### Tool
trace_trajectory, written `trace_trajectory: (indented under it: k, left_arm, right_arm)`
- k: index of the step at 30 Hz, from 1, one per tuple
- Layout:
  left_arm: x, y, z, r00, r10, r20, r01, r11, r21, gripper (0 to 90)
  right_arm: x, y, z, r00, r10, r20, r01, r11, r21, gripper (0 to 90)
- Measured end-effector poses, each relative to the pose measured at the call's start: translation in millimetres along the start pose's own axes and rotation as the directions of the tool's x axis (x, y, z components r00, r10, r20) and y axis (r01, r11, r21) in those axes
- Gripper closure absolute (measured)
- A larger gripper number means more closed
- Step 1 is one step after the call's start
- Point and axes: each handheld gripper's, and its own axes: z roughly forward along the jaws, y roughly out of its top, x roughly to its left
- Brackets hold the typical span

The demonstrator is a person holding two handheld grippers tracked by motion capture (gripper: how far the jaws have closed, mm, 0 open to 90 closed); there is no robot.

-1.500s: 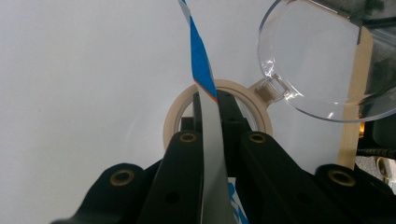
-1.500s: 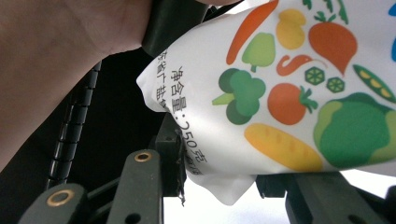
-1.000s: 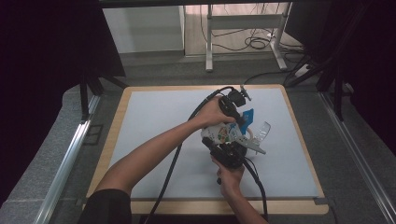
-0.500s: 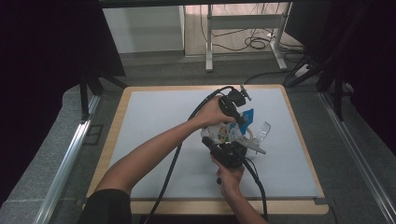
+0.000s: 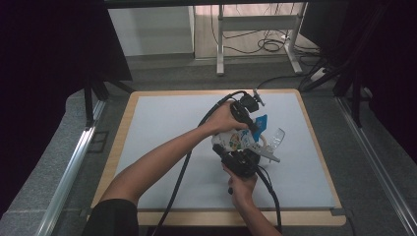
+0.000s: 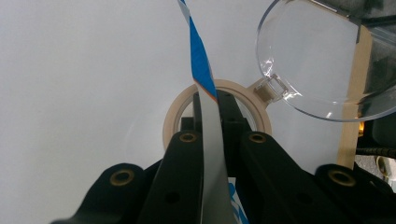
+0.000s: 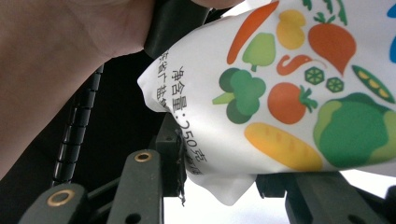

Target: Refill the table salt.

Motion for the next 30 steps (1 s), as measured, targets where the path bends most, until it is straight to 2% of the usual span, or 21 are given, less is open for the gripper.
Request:
trace_trajectory:
  k: [30]
  left_arm:
    - [0.8,-0.2,0.1,1.0000,0.002,0.006,-0.002,1.0000,-0.003,89.7]
  right_arm:
    - [-1.6,0.5,-1.2,0.9999,-0.006,-0.010,0.006,1.000,0.003,61.2]
